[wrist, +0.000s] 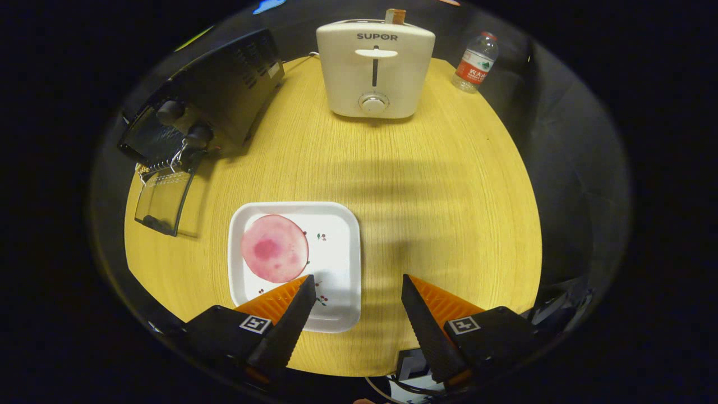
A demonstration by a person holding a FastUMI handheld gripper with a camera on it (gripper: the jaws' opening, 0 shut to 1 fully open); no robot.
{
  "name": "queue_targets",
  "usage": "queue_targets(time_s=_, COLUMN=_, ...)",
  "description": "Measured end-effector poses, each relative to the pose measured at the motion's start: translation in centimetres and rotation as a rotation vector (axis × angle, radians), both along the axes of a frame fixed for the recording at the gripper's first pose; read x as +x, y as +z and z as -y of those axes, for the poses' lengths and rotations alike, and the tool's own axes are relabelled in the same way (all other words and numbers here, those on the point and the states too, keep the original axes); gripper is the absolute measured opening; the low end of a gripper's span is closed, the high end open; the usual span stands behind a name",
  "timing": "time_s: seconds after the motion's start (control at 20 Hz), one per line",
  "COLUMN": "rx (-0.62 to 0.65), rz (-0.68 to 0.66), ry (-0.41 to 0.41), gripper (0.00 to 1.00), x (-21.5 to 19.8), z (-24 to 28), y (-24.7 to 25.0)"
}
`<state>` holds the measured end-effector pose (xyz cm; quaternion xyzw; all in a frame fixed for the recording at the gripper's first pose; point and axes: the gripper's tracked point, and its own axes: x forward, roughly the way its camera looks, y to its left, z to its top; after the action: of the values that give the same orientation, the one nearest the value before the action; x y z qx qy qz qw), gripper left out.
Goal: Open the toaster oven, put the food inside, and close the toaster oven door.
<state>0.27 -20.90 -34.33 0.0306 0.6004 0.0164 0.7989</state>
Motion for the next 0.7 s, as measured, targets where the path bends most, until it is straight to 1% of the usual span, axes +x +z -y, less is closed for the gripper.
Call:
queue_targets(time_s=0.15, rx=0.019, rz=-0.045, ry=0.007, gripper=0.98, x=0.1, z=-0.1, y=-0.7)
queue_targets(time_s=0.3, rx=0.022, rz=-0.105, ry=-0.03, gripper=0.98, x=-0.3, z=0.4, y=-1.4)
queue_targets(time_s=0.45, rx=0.037, rz=-0.13, ry=-0.042, gripper=0.9, x=-0.2, z=0.6, y=-1.7)
queue_targets(time_s=0.55, rx=0.022, rz=-0.157, ry=-0.039, gripper=0.76, x=-0.6, z=0.7, y=-2.4)
queue_targets(time_s=0.65, rx=0.022, rz=-0.153, ry=-0.056, gripper=0.62, x=-0.3, z=0.6, y=-2.2)
queue_targets(time_s=0.7, rx=0.023, rz=-0.154, ry=-0.051, gripper=0.55, x=-0.4, z=0.5, y=-2.2)
